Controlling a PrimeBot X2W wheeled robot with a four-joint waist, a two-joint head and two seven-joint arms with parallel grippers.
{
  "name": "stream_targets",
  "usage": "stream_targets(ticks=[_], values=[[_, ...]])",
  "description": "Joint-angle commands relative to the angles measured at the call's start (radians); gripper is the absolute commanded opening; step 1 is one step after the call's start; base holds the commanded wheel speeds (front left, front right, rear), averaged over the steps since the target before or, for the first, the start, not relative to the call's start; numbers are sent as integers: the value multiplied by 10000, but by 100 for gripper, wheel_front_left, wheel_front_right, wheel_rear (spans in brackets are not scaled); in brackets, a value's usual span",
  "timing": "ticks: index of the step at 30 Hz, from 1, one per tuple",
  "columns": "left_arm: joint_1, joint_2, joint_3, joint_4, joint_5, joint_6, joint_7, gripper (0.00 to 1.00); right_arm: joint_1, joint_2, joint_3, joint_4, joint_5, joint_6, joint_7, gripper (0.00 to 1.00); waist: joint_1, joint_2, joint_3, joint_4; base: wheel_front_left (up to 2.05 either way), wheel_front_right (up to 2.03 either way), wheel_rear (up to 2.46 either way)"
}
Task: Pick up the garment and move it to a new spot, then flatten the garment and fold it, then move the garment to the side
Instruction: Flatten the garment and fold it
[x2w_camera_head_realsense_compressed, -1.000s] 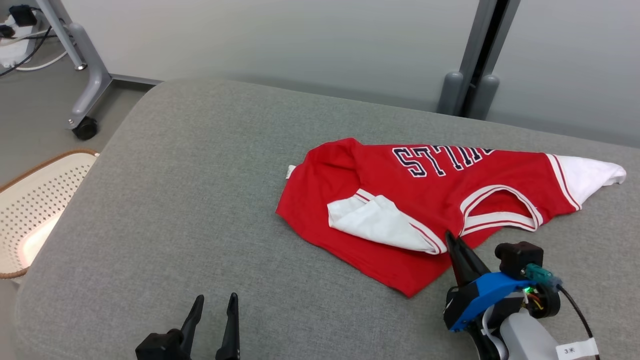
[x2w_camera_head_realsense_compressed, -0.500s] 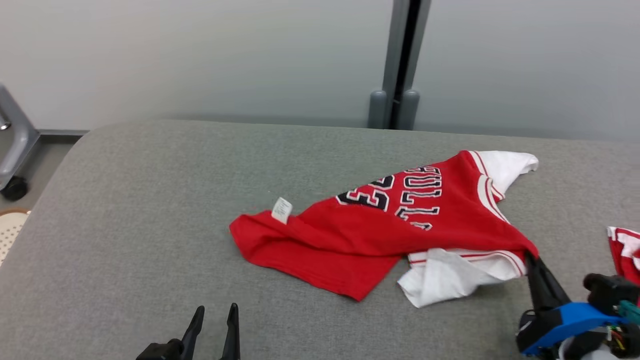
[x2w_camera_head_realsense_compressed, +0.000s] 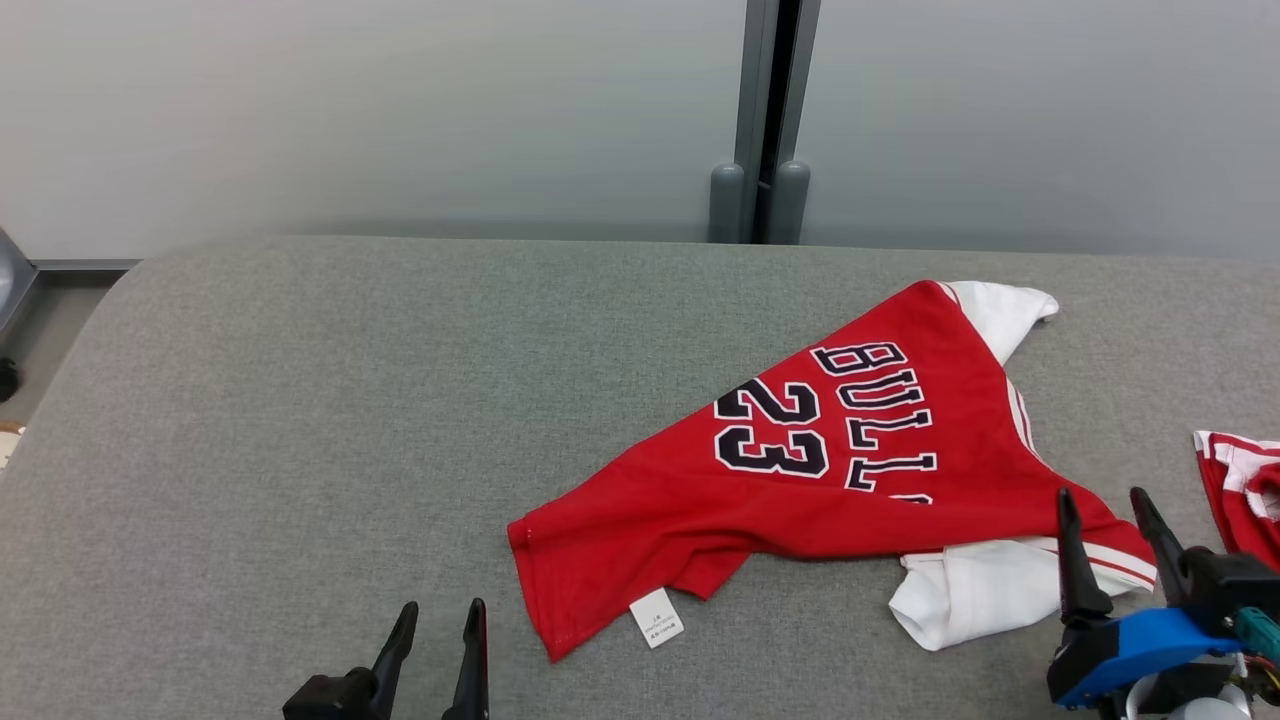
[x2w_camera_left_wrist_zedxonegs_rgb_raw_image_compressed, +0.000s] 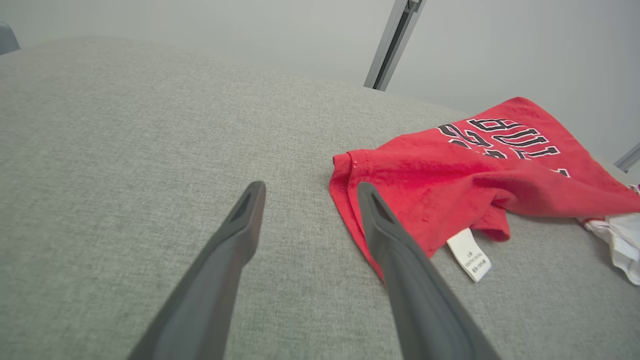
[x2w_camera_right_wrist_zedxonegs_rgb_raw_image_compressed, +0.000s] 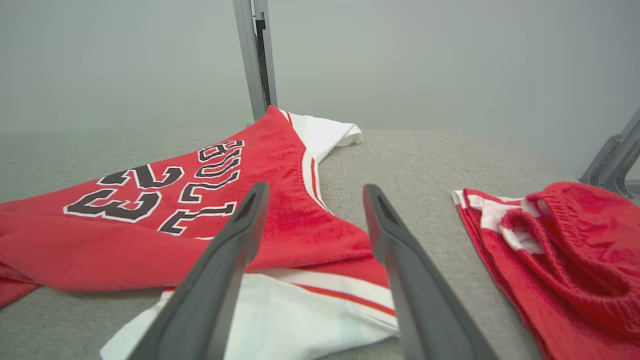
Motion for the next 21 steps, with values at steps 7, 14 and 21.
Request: stream_targets(ticks=[7, 14, 21], values=[[-604, -3, -648, 382, -237, -81, -27, 100, -234, 512, 492, -558, -375, 0, -125, 100, 1, 0, 227, -41, 0, 0, 0], [-1257, 1, -2176, 1536, -1284, -108, -25, 100, -202, 588, 904, -664, -299, 0, -130, 100, 1, 0, 492, -285, 0, 0, 0], [-1731, 3, -2449, 2705, -1672, -77, 1, 100, -297, 598, 1034, -745, -306, 0, -130, 100, 1, 0, 735, -630, 0, 0, 0]])
